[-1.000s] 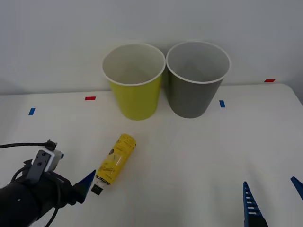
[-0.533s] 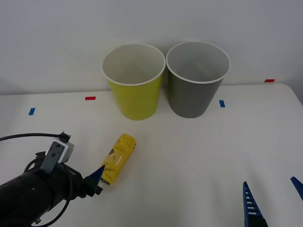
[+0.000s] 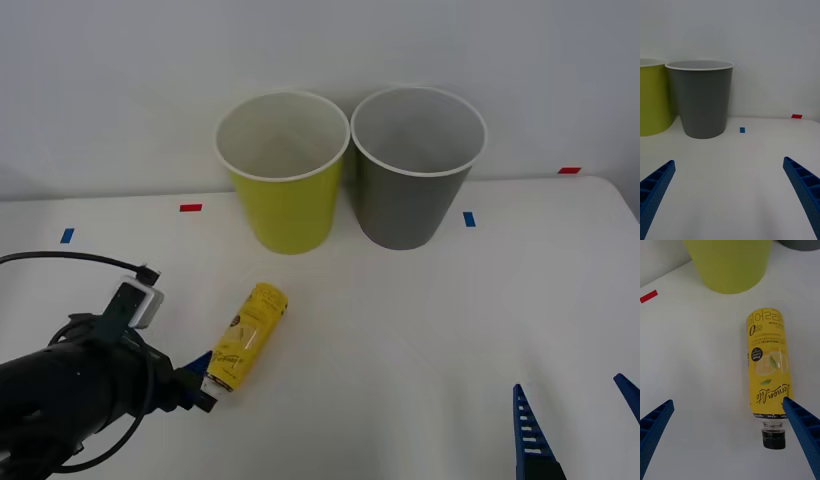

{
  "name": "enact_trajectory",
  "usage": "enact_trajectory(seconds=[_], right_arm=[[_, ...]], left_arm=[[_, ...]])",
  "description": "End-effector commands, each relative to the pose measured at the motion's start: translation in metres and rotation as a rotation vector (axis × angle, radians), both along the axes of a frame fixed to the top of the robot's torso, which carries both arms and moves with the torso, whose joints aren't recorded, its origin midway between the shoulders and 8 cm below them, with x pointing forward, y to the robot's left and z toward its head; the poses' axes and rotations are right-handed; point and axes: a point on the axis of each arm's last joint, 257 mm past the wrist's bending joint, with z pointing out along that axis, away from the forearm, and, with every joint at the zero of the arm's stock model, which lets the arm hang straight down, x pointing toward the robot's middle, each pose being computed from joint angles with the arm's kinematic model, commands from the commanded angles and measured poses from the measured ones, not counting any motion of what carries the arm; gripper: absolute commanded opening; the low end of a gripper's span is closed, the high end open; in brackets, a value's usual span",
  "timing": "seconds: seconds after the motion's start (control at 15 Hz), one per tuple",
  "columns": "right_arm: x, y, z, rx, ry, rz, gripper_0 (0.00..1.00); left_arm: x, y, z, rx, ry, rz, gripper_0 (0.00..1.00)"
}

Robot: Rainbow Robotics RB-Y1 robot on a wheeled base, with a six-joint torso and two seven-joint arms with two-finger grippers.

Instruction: Put cans in the gray bin and PET bottles in the light green bin.

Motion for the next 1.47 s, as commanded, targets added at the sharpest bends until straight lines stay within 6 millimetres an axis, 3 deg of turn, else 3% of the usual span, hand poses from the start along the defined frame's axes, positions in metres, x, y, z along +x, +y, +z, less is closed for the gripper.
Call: enact_trajectory(seconds=[0.07, 0.53, 0.8, 1.13, 1.47], right_arm=[[0.0, 0.0, 0.0, 0.0, 0.0, 0.0, 1.0], [0.0, 0.0, 0.0, 0.0, 0.0, 0.0, 1.0], [0.0, 0.0, 0.0, 0.0, 0.0, 0.0, 1.0], [0.0, 0.0, 0.0, 0.0, 0.0, 0.0, 1.0], [0.0, 0.0, 0.0, 0.0, 0.0, 0.0, 1.0]], left_arm=[[0.022, -0.007, -0.01, -0.07, 0.042, 0.036, 1.0], [0.024, -0.029, -0.003, -0.073, 0.123, 0.015, 1.0], [0.035, -0.043, -0.009, -0.07, 0.138, -0.003, 1.0], [0.03, -0.07, -0.015, -0.083, 0.164, 0.012, 1.0], [0.039, -0.07, -0.017, 0.006, 0.168, -0.018, 1.0]])
